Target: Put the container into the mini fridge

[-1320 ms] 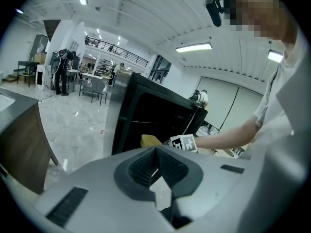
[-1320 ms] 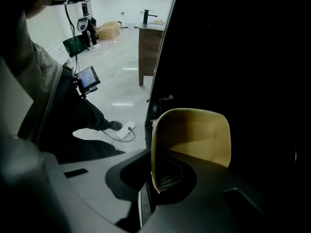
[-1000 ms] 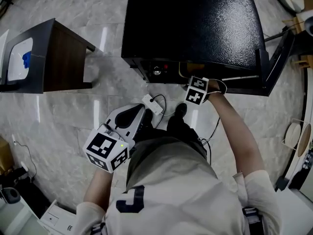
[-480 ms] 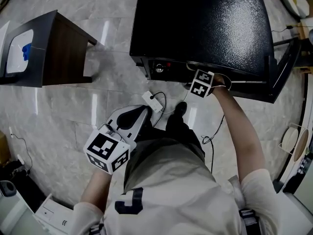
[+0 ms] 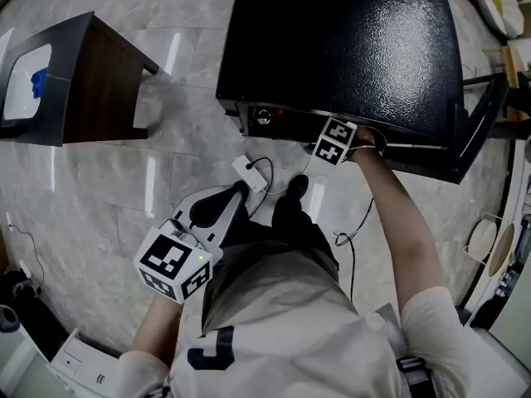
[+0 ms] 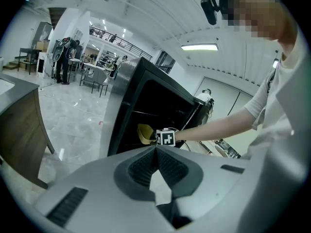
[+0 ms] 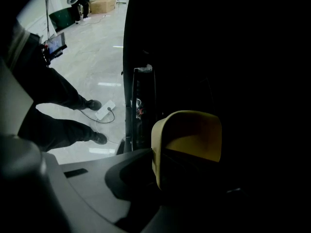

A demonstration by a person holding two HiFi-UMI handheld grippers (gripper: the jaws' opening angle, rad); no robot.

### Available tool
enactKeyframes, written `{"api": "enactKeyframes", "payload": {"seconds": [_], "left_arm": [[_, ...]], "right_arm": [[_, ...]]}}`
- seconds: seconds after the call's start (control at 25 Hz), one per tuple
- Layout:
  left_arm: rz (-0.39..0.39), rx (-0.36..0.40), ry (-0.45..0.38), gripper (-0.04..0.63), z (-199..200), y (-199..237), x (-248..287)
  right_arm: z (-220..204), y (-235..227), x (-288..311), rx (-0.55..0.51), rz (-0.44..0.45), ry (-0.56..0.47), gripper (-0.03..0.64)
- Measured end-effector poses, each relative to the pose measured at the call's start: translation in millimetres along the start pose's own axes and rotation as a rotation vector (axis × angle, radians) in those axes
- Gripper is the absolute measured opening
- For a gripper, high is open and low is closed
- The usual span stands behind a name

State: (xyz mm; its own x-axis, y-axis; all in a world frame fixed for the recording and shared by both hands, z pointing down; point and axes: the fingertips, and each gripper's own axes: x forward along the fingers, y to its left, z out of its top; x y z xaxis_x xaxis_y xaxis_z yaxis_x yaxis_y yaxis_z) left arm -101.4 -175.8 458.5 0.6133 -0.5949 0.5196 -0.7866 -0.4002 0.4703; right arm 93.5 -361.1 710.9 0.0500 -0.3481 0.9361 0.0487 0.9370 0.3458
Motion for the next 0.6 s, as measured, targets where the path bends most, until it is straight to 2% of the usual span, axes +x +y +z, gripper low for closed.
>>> {"api": "enactKeyframes", "payload": {"seconds": [0.32,0.48,0.6], "left_arm": [[0.001,-0.014,0.000,0.057,-3,2,3],[0.009,-0.023,0.000,0.057,-5,4,2],[0.014,-0.029,-0.008,0.057,-4,6,0]], "right_arm": [[-8,-13,10,-0.042,-0.078,0.052,0.032],[-2,-12,20,-0.075,-0.070,0.040,0.033],[-10,-24,17,-0.057,-0.111,0.086,0.034]]}}
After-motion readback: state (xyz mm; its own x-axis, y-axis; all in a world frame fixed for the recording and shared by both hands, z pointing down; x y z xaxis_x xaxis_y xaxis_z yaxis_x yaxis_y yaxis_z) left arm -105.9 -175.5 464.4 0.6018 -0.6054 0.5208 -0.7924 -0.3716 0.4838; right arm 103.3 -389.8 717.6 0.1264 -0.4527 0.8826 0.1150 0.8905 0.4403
